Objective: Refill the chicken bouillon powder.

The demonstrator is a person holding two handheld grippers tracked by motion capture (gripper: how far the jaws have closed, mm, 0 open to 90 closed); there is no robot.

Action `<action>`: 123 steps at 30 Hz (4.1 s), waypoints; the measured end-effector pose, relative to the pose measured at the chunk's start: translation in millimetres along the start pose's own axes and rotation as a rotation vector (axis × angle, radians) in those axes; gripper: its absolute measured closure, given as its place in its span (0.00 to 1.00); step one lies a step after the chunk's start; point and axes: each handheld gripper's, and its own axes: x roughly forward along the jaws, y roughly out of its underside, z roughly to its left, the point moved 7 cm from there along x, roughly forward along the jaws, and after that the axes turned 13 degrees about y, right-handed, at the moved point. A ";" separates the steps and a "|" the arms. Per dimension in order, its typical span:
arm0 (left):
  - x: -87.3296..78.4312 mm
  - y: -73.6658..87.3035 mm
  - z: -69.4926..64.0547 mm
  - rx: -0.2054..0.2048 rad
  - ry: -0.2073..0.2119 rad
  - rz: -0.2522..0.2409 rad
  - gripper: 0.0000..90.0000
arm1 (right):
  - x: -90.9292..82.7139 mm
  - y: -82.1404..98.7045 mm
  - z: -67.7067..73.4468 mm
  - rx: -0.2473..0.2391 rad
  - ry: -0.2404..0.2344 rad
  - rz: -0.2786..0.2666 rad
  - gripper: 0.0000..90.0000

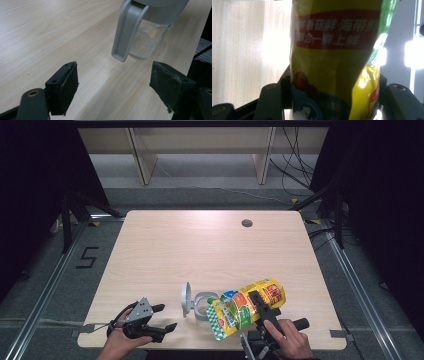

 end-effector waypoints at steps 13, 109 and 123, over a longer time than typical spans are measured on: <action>0.4 0.4 -0.1 -0.001 0.006 0.002 0.24 | -0.5 -6.3 -6.1 -0.130 0.045 -0.038 0.48; 0.7 1.1 0.6 0.002 0.003 0.009 0.24 | -2.0 -22.5 -12.1 -0.359 0.085 -0.096 0.53; 1.4 1.0 -0.5 -0.029 0.009 -0.001 0.24 | -3.6 -23.8 -16.4 -0.413 0.110 -0.095 0.53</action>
